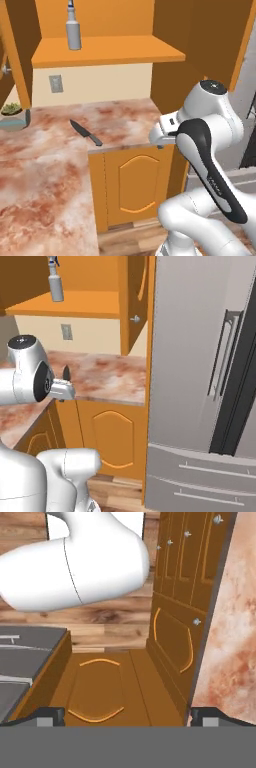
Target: Move the cutting board and knife to the sink. Then move spray from the cabinet to the counter.
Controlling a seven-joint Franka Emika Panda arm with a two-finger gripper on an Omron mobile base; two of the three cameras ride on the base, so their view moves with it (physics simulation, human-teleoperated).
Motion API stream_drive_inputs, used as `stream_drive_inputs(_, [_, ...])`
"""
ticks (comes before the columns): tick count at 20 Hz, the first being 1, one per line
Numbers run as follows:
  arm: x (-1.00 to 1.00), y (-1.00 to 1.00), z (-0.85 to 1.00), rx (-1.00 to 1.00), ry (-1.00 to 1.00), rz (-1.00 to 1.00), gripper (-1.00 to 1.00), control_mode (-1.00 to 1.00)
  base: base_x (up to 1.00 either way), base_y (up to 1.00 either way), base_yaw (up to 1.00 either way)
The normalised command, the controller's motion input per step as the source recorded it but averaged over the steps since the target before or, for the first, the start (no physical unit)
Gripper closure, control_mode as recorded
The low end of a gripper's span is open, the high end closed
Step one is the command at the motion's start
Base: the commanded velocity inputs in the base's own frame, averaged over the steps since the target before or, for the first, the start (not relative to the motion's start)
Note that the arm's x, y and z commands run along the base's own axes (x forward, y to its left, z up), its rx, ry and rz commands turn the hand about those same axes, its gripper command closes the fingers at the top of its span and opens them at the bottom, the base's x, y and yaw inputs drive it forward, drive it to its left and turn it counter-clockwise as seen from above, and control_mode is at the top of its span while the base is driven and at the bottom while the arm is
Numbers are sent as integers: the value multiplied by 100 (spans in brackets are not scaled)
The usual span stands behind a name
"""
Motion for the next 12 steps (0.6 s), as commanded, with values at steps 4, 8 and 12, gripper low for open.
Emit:
stream_drive_inputs(4, [0, 0, 0, 0, 0, 0, -100, 100, 55, 26, 0])
stream_drive_inputs(8, [10, 11, -16, 0, 0, 2, -100, -100, 14, 35, 3])
stream_drive_inputs(12, [81, 62, -67, -2, 0, 7, -100, -100, 0, 0, 0])
